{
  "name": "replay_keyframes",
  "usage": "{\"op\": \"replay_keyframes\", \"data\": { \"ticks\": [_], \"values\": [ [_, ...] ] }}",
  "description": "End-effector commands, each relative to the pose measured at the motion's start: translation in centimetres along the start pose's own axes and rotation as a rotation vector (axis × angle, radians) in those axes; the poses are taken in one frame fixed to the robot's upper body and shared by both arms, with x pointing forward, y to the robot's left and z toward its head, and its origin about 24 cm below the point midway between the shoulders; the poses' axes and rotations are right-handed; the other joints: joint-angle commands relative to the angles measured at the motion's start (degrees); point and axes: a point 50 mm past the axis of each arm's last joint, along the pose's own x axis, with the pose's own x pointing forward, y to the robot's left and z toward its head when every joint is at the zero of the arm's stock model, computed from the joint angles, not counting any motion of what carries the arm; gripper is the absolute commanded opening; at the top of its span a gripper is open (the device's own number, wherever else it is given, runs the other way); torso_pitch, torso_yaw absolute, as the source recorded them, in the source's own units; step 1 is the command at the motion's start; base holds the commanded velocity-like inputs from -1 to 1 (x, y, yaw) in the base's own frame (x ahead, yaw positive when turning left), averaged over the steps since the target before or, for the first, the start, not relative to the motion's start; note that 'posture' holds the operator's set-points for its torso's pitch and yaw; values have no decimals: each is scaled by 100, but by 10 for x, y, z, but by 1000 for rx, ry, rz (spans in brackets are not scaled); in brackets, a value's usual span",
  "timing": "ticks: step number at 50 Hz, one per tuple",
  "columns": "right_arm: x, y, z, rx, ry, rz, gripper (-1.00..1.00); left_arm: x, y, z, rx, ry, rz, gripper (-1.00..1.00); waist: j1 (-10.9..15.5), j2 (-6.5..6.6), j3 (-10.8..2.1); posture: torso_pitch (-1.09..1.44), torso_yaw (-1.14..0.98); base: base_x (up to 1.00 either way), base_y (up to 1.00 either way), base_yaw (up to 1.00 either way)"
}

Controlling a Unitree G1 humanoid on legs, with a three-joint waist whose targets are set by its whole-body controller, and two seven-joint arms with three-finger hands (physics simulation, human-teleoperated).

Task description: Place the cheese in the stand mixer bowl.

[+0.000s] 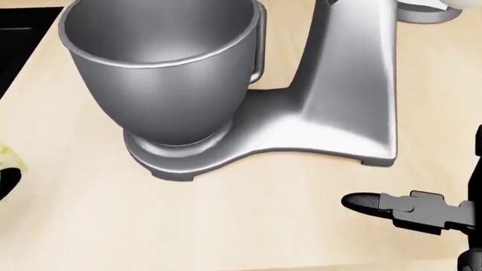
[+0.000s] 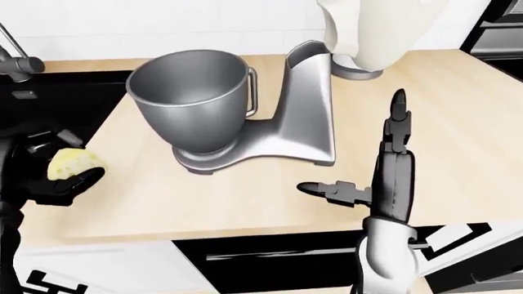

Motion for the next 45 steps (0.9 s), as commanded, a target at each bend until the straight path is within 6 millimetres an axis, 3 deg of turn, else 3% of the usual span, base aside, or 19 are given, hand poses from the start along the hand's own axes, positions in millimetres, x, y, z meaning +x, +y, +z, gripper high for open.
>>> {"op": "replay_keyframes", "data": {
  "ticks": [1, 11, 16, 22, 45],
  "values": [
    [0, -3, 12, 6, -75, -19, 100, -2, 5, 19, 20, -87, 29, -100, 1, 26, -101, 0, 0, 0, 0, 0],
    [0, -3, 12, 7, -76, -19, 100, 6, 16, 45, 33, -139, 55, -100, 0, 32, -75, 0, 0, 0, 0, 0],
    [0, -4, 11, 6, -75, -20, 100, 8, 18, 49, 35, -151, 69, -100, -4, 36, -61, 0, 0, 0, 0, 0],
    [1, -5, 12, 4, -81, -23, 100, 18, 23, 71, 52, -198, 101, -100, -4, 40, -53, 0, 0, 0, 0, 0],
    [1, -3, 12, 11, -86, -13, 100, 43, 22, 118, 42, -348, 144, -100, -10, 15, -37, 0, 0, 0, 0, 0]
  ]
}}
